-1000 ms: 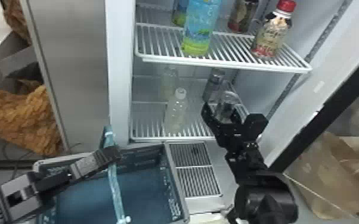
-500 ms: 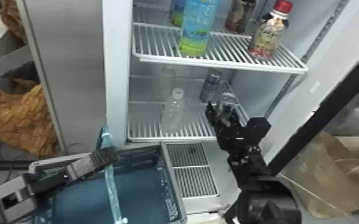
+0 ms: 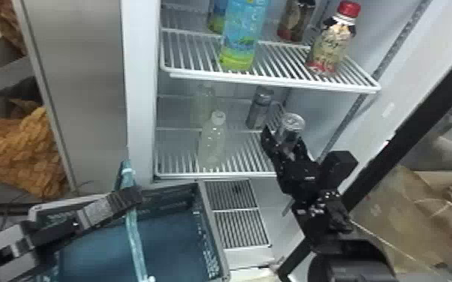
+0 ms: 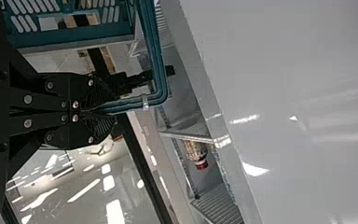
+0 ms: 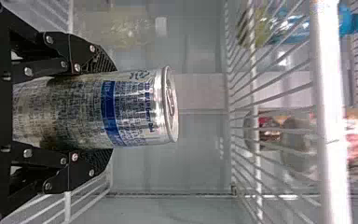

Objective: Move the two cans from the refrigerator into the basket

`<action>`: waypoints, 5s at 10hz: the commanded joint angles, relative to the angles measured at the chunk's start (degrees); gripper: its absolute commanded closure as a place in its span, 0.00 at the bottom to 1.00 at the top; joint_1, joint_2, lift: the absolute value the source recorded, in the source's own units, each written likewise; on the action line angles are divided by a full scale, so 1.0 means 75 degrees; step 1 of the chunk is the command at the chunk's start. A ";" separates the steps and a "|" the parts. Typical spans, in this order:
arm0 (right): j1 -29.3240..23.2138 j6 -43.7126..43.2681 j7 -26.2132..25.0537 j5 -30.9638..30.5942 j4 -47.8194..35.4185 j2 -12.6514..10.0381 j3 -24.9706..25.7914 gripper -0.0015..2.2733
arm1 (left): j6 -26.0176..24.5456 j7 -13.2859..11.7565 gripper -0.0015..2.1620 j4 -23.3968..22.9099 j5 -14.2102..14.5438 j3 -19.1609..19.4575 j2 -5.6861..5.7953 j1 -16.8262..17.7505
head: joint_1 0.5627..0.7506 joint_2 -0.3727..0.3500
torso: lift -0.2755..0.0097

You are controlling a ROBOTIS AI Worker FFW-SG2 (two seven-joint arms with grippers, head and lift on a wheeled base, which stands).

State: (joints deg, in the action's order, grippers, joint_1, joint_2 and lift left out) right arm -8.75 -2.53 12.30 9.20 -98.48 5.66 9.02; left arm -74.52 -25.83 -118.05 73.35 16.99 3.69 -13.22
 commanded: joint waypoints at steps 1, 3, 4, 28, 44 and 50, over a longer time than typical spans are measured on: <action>-0.0408 0.0261 0.0000 0.0281 -0.0641 0.0030 -0.0166 0.56 | -0.0002 -0.0001 0.56 0.0000 0.0000 0.0005 0.0000 -0.0018 | 0.70 0.12 | 0.20; -0.0914 0.0618 0.0000 0.0601 -0.1391 0.0089 -0.0410 0.56 | -0.0002 -0.0001 0.56 0.0000 0.0000 0.0005 0.0000 -0.0018 | 0.70 0.15 | 0.20; -0.1120 0.0786 0.0000 0.0769 -0.1653 0.0112 -0.0517 0.56 | -0.0002 -0.0001 0.56 0.0000 0.0000 0.0005 0.0000 -0.0018 | 0.70 0.16 | 0.20; -0.2077 0.2643 0.0645 0.2764 -0.2928 0.0569 -0.2832 0.05 | 0.0017 0.0010 0.56 0.0019 0.0015 0.0020 -0.0012 -0.0036 | 0.70 0.64 | 0.20; -0.2433 0.1536 0.0375 0.1363 -0.3284 -0.0028 0.0519 0.05 | 0.0017 0.0010 0.56 0.0019 0.0030 -0.0011 -0.0012 -0.0036 | 0.70 0.12 | 0.20; -0.1158 0.1143 0.0176 0.0906 -0.1766 -0.0028 0.0565 0.05 | 0.0017 0.0034 0.56 0.0037 0.0015 -0.0056 -0.0012 0.0020 | 0.70 0.08 | 0.20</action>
State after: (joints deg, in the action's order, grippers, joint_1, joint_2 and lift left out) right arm -18.85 6.56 13.62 16.41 -113.26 5.45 13.24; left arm -74.39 -25.62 -117.82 73.47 16.57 3.60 -13.16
